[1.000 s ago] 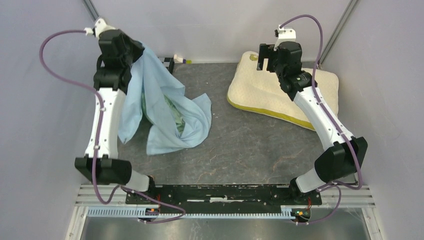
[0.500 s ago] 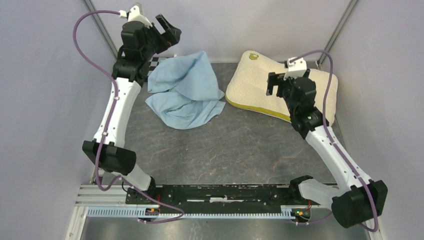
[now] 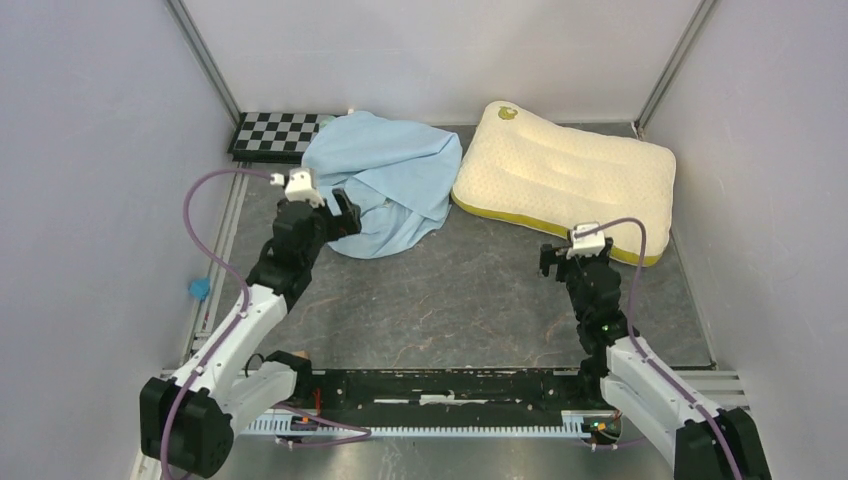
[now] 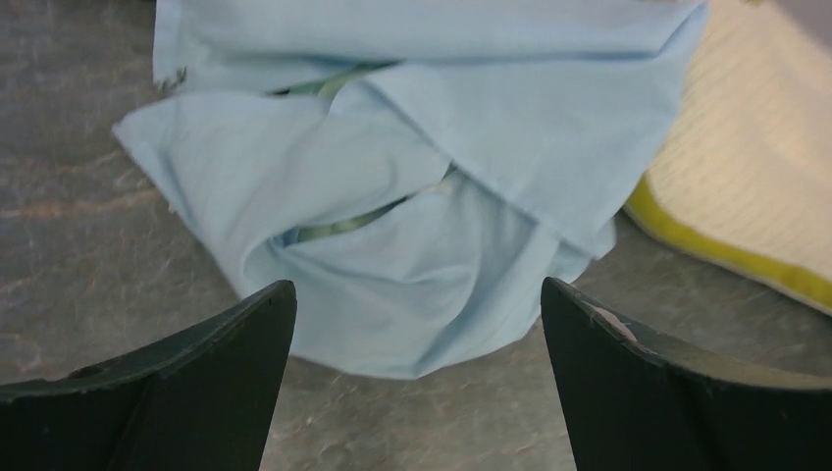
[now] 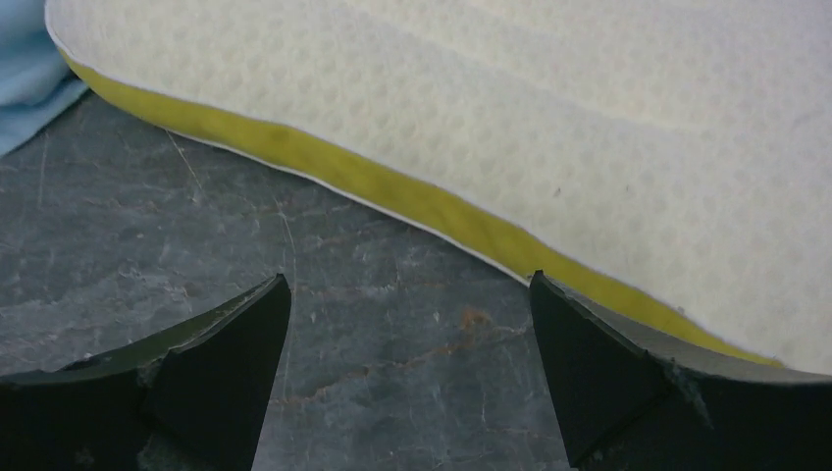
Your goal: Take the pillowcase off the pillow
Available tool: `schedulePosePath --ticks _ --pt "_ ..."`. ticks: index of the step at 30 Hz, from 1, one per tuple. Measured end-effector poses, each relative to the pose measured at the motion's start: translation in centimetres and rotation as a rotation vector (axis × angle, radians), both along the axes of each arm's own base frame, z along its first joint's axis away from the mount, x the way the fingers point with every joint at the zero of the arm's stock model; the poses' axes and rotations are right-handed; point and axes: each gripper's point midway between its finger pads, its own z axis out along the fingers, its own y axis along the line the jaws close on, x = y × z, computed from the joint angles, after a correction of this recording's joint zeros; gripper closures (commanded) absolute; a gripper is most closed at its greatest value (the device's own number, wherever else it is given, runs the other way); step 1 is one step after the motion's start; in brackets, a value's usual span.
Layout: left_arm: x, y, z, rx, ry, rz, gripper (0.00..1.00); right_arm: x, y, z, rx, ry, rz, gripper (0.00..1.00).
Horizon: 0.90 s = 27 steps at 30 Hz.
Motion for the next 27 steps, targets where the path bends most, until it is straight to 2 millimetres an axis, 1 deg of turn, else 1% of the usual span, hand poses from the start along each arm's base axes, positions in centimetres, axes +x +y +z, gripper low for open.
schedulePosePath --ticks 2,4,5,7,9,10,12,14,18,20,22,23,25,27 --pt "-0.6 0.6 -3.9 0.047 0.055 0.008 0.0 -1.0 -0.4 -2.3 -0.002 0.006 -0.002 0.02" --pt "-1.2 0.8 -6.3 0.068 0.084 0.004 0.0 -1.8 -0.6 -3.7 0.001 -0.007 -0.002 0.02" --pt "-1.5 0.9 -7.4 0.076 0.092 0.002 0.0 -2.0 -0.6 -4.0 0.002 -0.013 0.002 0.02" --pt "-1.8 1.1 -9.0 0.085 0.091 0.0 0.0 -1.5 -0.3 -2.2 0.013 -0.085 0.013 0.02" --pt "-2.1 1.5 -10.2 0.103 0.088 0.01 0.0 -1.1 -0.1 -0.4 0.002 -0.158 0.028 0.02" --pt "-2.1 1.8 -10.6 0.116 0.084 0.02 0.0 -1.0 -0.1 0.1 -0.009 -0.181 0.031 0.02" --pt "-2.1 2.6 -11.1 0.155 0.074 0.043 0.0 -0.8 -0.2 0.8 -0.033 -0.21 0.032 0.02" --pt "-1.9 3.3 -11.2 0.193 0.064 0.073 0.0 -0.5 -0.4 1.1 -0.057 -0.227 0.023 0.02" --pt "-0.7 4.5 -10.8 0.261 0.02 0.117 0.0 -0.1 -1.1 0.6 -0.115 -0.215 -0.01 0.02" --pt "-0.2 5.1 -11.1 0.287 -0.004 0.137 0.0 0.2 -1.7 0.3 -0.137 -0.211 -0.041 0.02" --pt "-0.1 5.9 -12.4 0.304 -0.008 0.152 0.01 0.5 -2.3 0.0 -0.152 -0.205 -0.07 0.02" --pt "-0.4 6.5 -13.7 0.317 0.006 0.16 0.01 0.7 -2.7 -0.3 -0.16 -0.2 -0.09 0.02" --pt "-0.9 7.2 -15.5 0.334 0.043 0.156 0.02 0.9 -3.3 -0.4 -0.175 -0.199 -0.12 0.02" --pt "-0.8 7.4 -15.8 0.339 0.038 0.156 0.04 1.0 -3.9 -0.4 -0.182 -0.206 -0.148 0.02"
